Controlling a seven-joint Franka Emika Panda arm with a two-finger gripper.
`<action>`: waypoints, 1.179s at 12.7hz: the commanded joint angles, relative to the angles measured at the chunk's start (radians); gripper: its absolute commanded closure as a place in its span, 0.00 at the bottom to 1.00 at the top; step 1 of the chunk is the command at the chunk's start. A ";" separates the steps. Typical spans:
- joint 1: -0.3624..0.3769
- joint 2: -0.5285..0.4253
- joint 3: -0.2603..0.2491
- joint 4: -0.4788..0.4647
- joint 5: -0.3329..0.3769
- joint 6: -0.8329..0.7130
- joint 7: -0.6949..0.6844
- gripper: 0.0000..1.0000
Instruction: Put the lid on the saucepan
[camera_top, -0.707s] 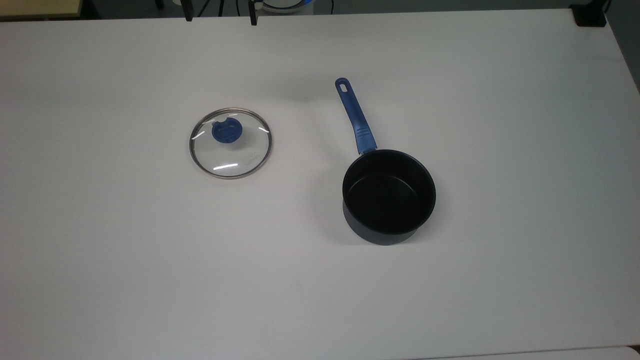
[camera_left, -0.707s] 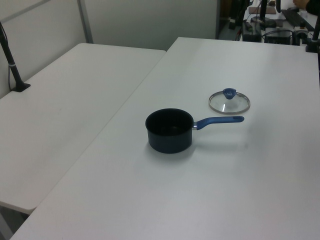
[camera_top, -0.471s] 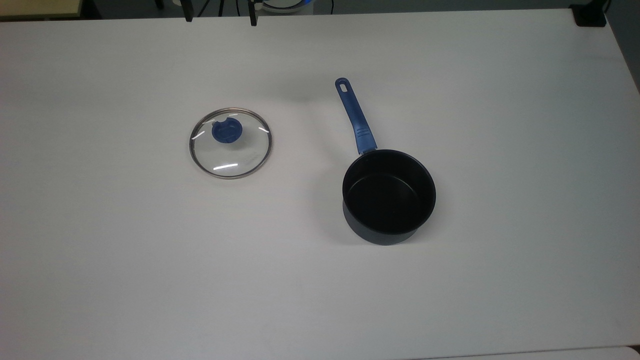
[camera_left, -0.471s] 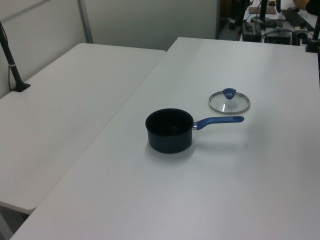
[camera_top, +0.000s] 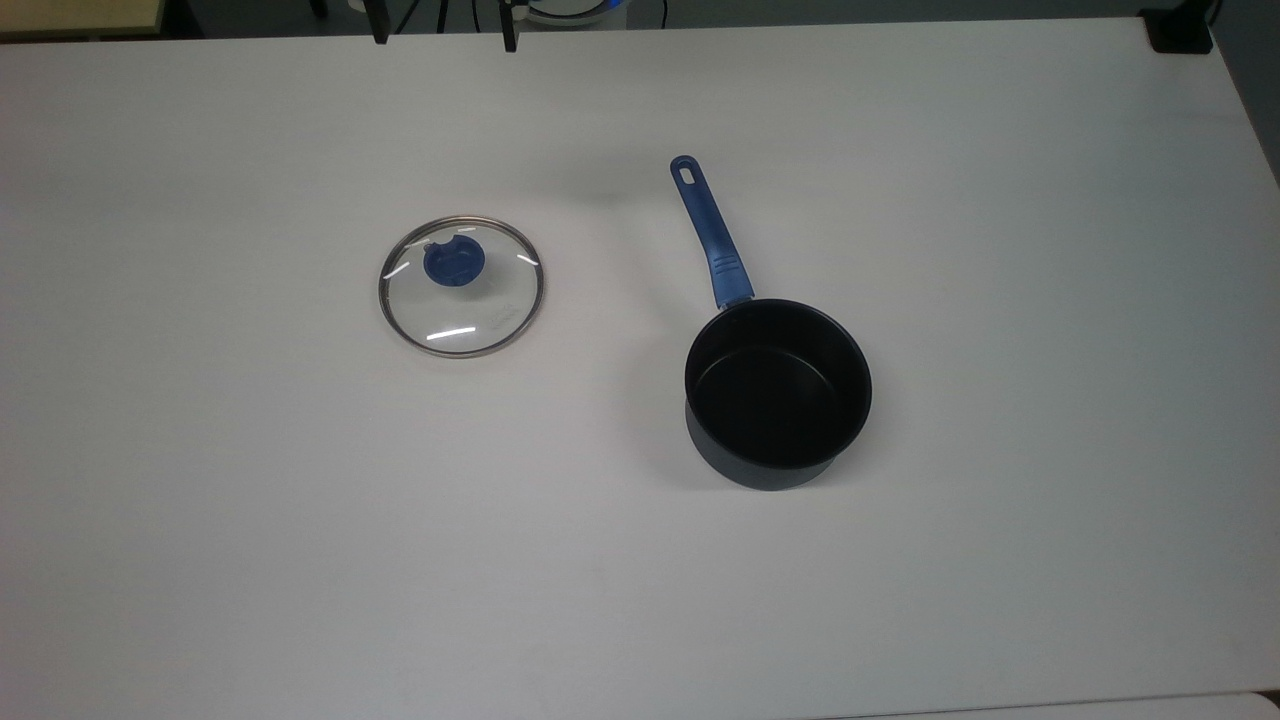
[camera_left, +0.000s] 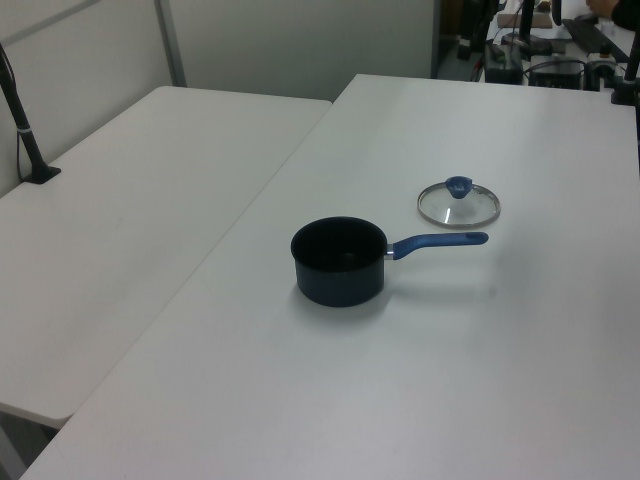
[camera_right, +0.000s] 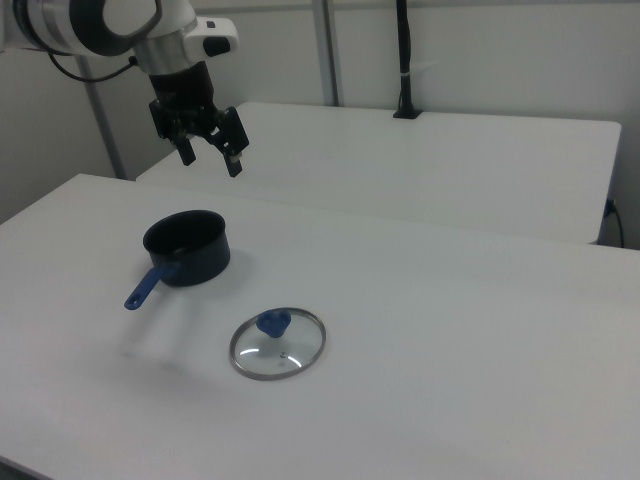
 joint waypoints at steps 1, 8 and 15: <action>-0.009 -0.005 0.013 -0.002 -0.002 -0.028 -0.011 0.00; -0.023 0.013 0.022 -0.057 -0.040 -0.085 -0.102 0.00; -0.057 0.055 0.034 -0.352 -0.117 0.246 0.276 0.00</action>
